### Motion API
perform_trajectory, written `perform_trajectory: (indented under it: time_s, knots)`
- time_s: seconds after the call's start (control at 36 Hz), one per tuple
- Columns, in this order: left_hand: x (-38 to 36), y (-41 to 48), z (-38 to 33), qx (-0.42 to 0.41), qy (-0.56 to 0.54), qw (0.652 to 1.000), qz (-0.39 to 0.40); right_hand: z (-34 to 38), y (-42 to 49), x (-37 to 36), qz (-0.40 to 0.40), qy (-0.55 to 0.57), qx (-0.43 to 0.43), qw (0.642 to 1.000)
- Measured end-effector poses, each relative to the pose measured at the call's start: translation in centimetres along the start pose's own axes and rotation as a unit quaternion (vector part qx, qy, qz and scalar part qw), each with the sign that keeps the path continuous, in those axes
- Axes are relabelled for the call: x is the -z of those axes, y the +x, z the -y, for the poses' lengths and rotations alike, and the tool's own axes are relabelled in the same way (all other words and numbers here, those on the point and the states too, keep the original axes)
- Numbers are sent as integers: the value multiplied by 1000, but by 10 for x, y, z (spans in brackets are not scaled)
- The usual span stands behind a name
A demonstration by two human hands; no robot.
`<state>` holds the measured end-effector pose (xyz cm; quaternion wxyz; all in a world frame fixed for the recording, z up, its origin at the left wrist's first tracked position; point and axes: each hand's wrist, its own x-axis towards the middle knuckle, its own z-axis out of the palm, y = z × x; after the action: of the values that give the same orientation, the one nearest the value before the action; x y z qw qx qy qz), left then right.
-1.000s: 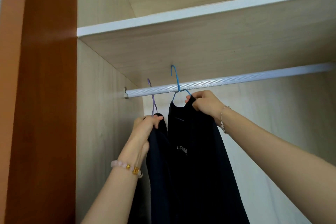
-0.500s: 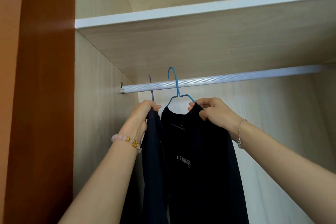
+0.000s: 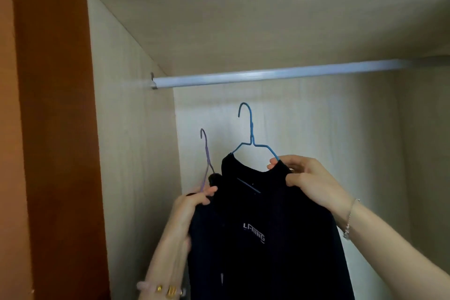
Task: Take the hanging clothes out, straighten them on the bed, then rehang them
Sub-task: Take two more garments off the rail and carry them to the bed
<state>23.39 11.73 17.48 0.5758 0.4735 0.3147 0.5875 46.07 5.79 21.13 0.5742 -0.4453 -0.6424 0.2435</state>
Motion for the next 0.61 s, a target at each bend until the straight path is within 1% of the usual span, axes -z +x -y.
perform_trajectory:
  time_s: [0.03, 0.14, 0.22, 0.31, 0.39, 0.47, 0.56, 0.61]
  knots:
    - [5, -13, 11, 1, 16, 1000, -9, -12, -12, 0, -2, 3, -7, 1000]
    - [27, -65, 58, 20, 97, 995, -3, -61, -66, 2, -6, 12, -43, 999]
    - [39, -104, 89, 60, 114, 991, -24, -89, -108, 13, 15, 16, -66, 998]
    - [50, -144, 115, 65, 174, 981, -46, -109, -146, 29, 46, 30, -86, 995]
    - [55, -188, 139, 79, 201, 974, -69, -126, -176, 45, 93, 38, -97, 990]
    - [54, -238, 162, 87, 227, 964, -106, -143, -202, 60, 161, 47, -106, 980]
    - [43, -296, 183, 90, 236, 955, -156, -155, -220, 76, 229, 60, -114, 965]
    - [40, -339, 198, 112, 233, 948, -184, -160, -229, 83, 287, 70, -111, 949]
